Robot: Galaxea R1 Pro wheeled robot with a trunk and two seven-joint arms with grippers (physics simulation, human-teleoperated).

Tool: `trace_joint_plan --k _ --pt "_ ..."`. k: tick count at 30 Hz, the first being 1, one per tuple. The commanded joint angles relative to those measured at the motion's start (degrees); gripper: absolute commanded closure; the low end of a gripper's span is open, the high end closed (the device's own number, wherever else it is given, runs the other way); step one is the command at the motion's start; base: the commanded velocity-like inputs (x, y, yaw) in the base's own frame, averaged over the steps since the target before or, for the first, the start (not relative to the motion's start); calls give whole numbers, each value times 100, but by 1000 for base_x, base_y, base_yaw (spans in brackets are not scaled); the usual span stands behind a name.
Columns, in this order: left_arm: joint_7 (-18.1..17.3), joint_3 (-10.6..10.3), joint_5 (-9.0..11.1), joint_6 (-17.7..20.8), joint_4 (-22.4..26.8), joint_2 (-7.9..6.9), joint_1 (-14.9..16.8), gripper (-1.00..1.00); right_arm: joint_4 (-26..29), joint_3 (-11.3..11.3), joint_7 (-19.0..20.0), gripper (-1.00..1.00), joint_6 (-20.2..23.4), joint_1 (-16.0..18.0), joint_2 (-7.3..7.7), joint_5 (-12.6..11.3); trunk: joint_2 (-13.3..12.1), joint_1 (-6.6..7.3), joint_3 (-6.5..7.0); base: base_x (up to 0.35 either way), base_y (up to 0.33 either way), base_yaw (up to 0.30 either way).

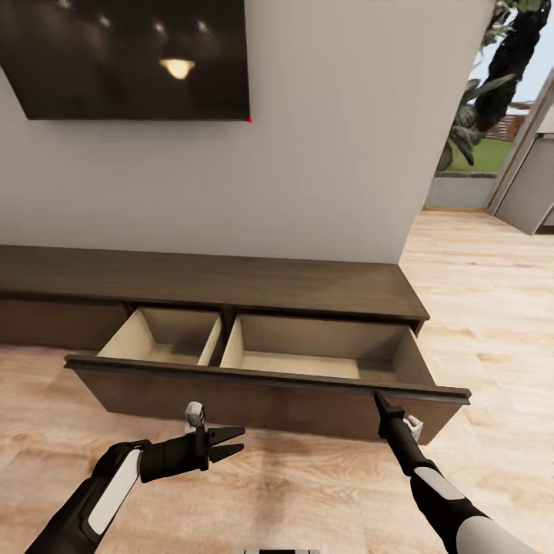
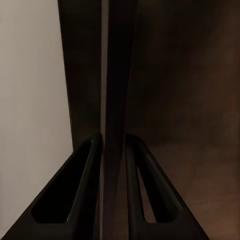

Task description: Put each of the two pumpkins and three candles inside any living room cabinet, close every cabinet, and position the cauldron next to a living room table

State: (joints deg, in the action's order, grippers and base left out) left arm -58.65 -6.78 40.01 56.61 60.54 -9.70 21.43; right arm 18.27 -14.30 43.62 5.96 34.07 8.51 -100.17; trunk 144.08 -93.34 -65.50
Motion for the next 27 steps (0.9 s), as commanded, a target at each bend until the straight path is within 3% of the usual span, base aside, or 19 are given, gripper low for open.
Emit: trace_joint_plan --k 1,27 --pt "-6 -8 16 25 2 -5 2 -100 -69 121 32 100 55 3 112 -152 2 2 -5 -45 0 0" --pt "-6 -8 16 25 2 -5 2 -100 -70 121 32 100 55 3 116 -152 2 2 -5 -24 0 0"
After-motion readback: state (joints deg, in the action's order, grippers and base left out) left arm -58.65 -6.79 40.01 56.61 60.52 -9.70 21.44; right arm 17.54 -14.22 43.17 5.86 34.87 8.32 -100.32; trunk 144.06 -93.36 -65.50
